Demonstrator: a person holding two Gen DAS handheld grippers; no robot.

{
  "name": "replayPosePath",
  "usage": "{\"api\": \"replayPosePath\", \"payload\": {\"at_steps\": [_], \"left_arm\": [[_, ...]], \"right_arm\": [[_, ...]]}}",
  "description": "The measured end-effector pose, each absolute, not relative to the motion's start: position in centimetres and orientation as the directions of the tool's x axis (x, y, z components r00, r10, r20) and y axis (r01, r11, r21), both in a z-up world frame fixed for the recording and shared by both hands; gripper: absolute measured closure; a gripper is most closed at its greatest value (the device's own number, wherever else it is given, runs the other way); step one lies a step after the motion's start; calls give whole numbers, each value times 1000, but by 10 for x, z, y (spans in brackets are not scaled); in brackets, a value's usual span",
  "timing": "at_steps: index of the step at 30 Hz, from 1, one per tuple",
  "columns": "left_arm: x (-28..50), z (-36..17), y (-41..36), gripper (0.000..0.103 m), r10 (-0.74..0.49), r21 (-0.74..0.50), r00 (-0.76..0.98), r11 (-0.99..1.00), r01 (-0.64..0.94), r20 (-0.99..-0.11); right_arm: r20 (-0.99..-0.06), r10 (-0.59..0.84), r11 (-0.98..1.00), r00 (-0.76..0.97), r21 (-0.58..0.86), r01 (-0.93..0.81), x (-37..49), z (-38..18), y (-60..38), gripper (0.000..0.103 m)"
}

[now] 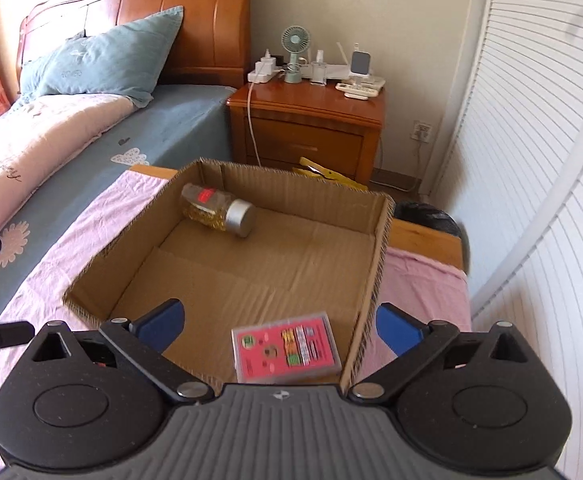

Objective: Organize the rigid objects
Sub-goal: 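Grasp the black square device with the left gripper while the right gripper reaches the clear jar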

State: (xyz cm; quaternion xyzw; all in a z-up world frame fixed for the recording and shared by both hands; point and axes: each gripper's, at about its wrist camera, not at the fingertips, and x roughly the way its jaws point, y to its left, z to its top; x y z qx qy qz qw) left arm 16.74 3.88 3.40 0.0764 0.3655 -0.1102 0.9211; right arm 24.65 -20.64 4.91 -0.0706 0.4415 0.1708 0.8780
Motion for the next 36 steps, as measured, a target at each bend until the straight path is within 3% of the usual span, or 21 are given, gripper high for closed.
{"api": "replayPosePath", "payload": {"at_steps": [10, 20, 36], "left_arm": [[115, 2, 43, 4, -86, 76, 746, 981, 180, -661], [91, -36, 45, 4, -117, -14, 700, 988, 151, -705], [101, -85, 38, 4, -138, -52, 605, 986, 157, -784]], "right_arm": [[-856, 43, 978, 516, -69, -196, 172, 0, -216, 0], [-851, -65, 986, 521, -134, -95, 135, -36, -217, 0], [-861, -5, 991, 509, -73, -115, 91, -56, -256, 0]]}}
